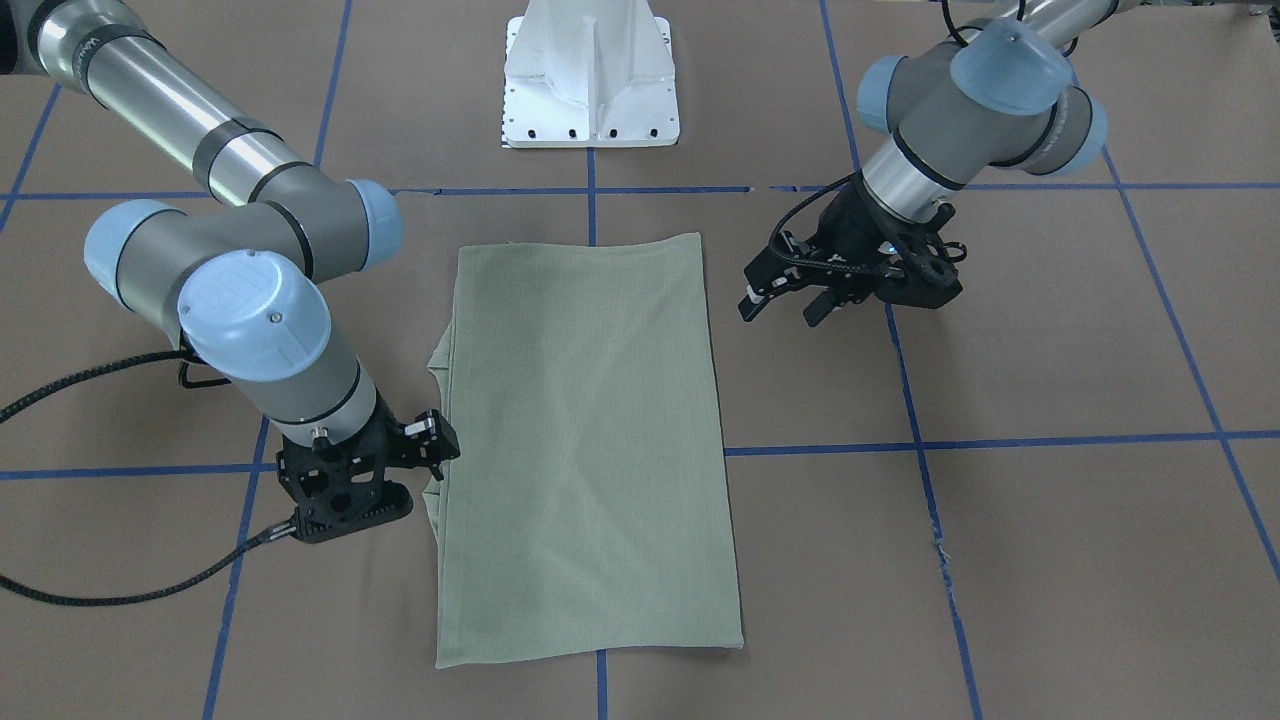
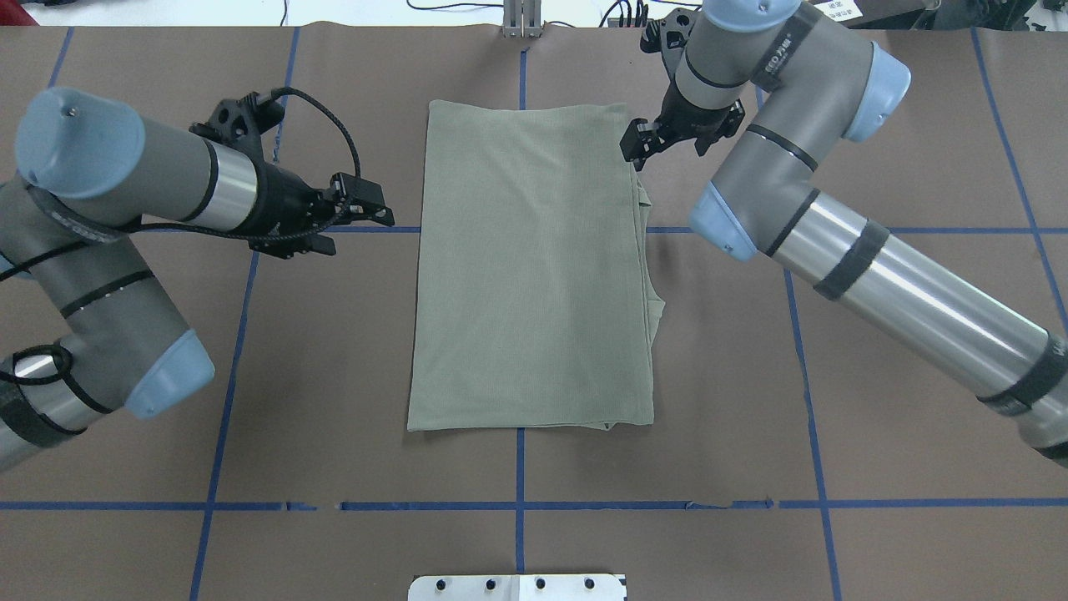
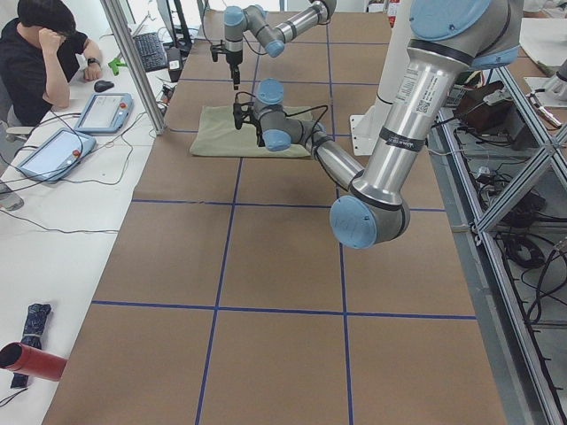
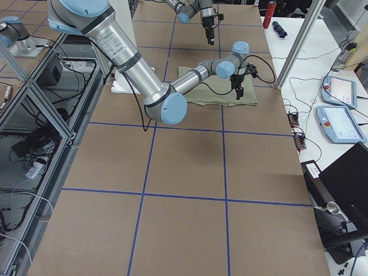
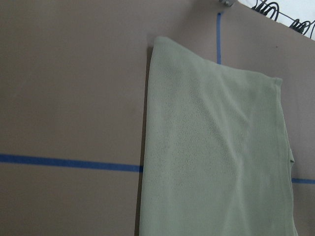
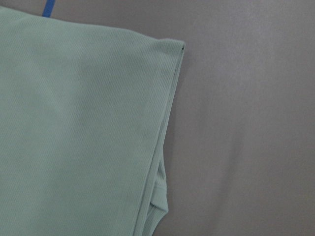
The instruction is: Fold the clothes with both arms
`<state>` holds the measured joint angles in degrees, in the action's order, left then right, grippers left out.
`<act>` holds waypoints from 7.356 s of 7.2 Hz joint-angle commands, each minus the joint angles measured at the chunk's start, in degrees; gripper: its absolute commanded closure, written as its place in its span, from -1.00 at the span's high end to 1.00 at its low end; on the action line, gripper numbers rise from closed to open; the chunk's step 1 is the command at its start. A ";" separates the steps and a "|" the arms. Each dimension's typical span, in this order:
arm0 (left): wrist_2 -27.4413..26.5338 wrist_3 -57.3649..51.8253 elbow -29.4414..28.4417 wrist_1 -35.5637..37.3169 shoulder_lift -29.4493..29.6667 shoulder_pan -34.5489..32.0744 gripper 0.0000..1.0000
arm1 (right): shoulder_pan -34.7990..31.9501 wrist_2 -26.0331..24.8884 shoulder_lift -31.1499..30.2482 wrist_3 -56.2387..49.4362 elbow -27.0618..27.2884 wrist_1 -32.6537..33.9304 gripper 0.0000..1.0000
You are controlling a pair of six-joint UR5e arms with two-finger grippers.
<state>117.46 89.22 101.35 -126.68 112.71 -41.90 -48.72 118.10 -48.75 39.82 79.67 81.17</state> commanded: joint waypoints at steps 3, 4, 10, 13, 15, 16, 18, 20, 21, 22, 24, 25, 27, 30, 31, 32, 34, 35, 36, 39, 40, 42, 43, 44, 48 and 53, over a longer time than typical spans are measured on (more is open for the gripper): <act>-13.81 19.91 1.04 0.46 -0.30 17.26 1.00 | 4.95 3.52 -12.93 13.09 18.58 0.82 1.00; -16.10 21.16 0.78 0.81 -0.47 19.90 1.00 | 5.12 3.98 -13.64 13.18 21.03 4.05 1.00; -18.06 21.08 1.04 8.11 -0.83 21.51 0.99 | 7.06 3.46 -13.21 13.71 21.15 6.10 1.00; -18.06 21.08 1.04 10.38 -0.65 22.12 0.99 | 6.71 3.46 -13.12 13.62 20.71 6.19 1.00; -18.06 21.17 1.13 11.63 -0.21 22.30 0.94 | 6.44 3.46 -13.03 13.62 20.71 6.19 1.00; -18.06 21.17 1.13 11.63 -0.21 22.30 0.92 | 6.27 3.46 -13.03 13.62 20.62 6.19 1.00; -18.06 21.17 1.13 11.63 -0.38 22.38 0.74 | 6.09 3.54 -13.03 13.62 20.71 6.19 1.00; -18.06 21.17 1.13 11.63 -0.47 22.47 0.59 | 5.74 3.63 -13.03 13.62 20.71 6.19 1.00; -18.06 21.17 1.13 11.63 -0.47 22.56 0.52 | 5.65 3.63 -13.03 13.62 20.71 6.19 1.00; -18.06 21.17 1.13 11.63 -0.39 22.65 0.49 | 5.56 3.63 -13.12 13.62 20.71 6.19 1.00; -18.06 21.17 1.04 11.63 -0.04 22.65 0.35 | 5.48 3.63 -13.12 13.62 20.71 6.19 1.00; -18.06 21.26 1.04 11.63 -0.03 22.65 0.31 | 5.48 3.63 -13.21 13.62 20.71 6.19 1.00; -17.97 21.17 1.04 11.71 -0.30 22.65 0.19 | 5.39 3.63 -13.21 13.62 20.71 6.19 1.00; -17.97 21.26 1.04 11.71 -0.65 22.65 -0.18 | 5.21 3.63 -13.12 13.62 20.79 6.19 1.00; -17.97 21.26 1.04 11.71 -0.47 22.65 -0.24 | 5.12 3.63 -13.21 13.62 20.71 6.19 1.00; -17.97 21.26 1.04 11.71 -0.39 22.65 -0.31 | 5.04 3.72 -13.21 13.62 20.79 6.19 1.00; -17.97 21.17 1.13 11.71 -0.12 22.65 -0.79 | 5.04 3.72 -13.12 13.62 20.79 6.19 1.00; -18.06 21.17 1.22 11.71 -0.21 22.65 -0.96 | 5.04 3.72 -13.29 13.62 20.97 6.02 1.00; -18.32 21.86 1.30 11.71 -0.12 22.65 -1.00 | 5.04 3.72 -13.38 14.06 21.06 5.93 1.00; -19.20 23.19 1.92 11.71 -0.30 22.65 -1.00 | 5.91 3.98 -14.00 18.95 22.28 5.40 1.00; -19.20 23.28 2.53 11.80 -0.38 22.65 -1.00 | 7.83 3.90 -14.78 22.03 23.85 5.40 1.00; -19.20 23.37 4.72 15.30 -0.30 22.82 -1.00 | 13.27 2.85 -16.63 35.86 27.72 5.14 1.00; -19.20 23.37 4.91 15.32 -0.30 22.91 -1.00 | 17.47 -1.16 -16.64 46.13 29.22 5.22 1.00; -19.20 23.37 4.91 15.32 -0.38 22.91 -1.00 | 22.04 -7.47 -16.72 53.10 29.93 5.22 1.00; -19.20 23.37 4.91 15.32 -0.38 23.17 -1.00 | 34.13 -24.49 -16.73 73.89 28.27 7.68 1.00; -19.29 23.37 5.00 15.32 -0.30 23.18 -1.00 | 32.90 -24.58 -16.11 80.86 24.84 7.16 1.00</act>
<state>98.18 112.59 106.29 -111.36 112.35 -18.72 -15.50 93.56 -65.07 120.50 105.10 88.51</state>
